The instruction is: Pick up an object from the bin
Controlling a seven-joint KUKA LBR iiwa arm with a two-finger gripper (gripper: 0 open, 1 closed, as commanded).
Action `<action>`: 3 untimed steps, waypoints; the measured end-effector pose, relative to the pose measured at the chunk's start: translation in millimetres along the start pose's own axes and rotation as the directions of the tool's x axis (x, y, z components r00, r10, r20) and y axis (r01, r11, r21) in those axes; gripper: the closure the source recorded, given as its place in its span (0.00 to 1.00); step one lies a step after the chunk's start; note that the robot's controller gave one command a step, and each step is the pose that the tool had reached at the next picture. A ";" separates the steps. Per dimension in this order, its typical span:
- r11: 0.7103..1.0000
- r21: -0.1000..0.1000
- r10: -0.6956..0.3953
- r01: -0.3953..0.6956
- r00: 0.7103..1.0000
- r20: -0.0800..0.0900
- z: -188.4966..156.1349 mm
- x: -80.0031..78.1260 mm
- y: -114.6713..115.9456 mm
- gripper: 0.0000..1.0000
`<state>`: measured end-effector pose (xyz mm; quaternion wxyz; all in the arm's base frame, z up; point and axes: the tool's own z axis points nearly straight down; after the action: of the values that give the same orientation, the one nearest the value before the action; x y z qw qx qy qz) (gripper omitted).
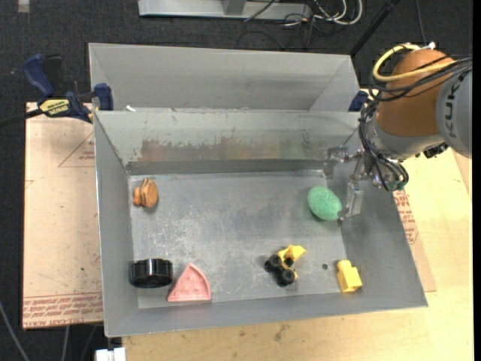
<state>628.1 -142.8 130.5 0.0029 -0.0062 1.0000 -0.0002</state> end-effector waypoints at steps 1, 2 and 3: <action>1.000 -0.002 0.022 -0.022 1.000 -0.008 25.8 4.9 -2.8 0.00; 0.989 0.000 0.145 -0.145 0.989 0.000 -0.2 9.0 -8.0 0.00; 0.995 -0.001 0.095 -0.095 0.995 -0.005 62.3 6.4 -4.4 0.00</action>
Offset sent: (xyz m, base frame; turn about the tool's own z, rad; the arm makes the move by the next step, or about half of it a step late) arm -0.0100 -0.0084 -0.0013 0.1458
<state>622.2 -147.3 68.2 0.0007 0.0416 0.9991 0.0004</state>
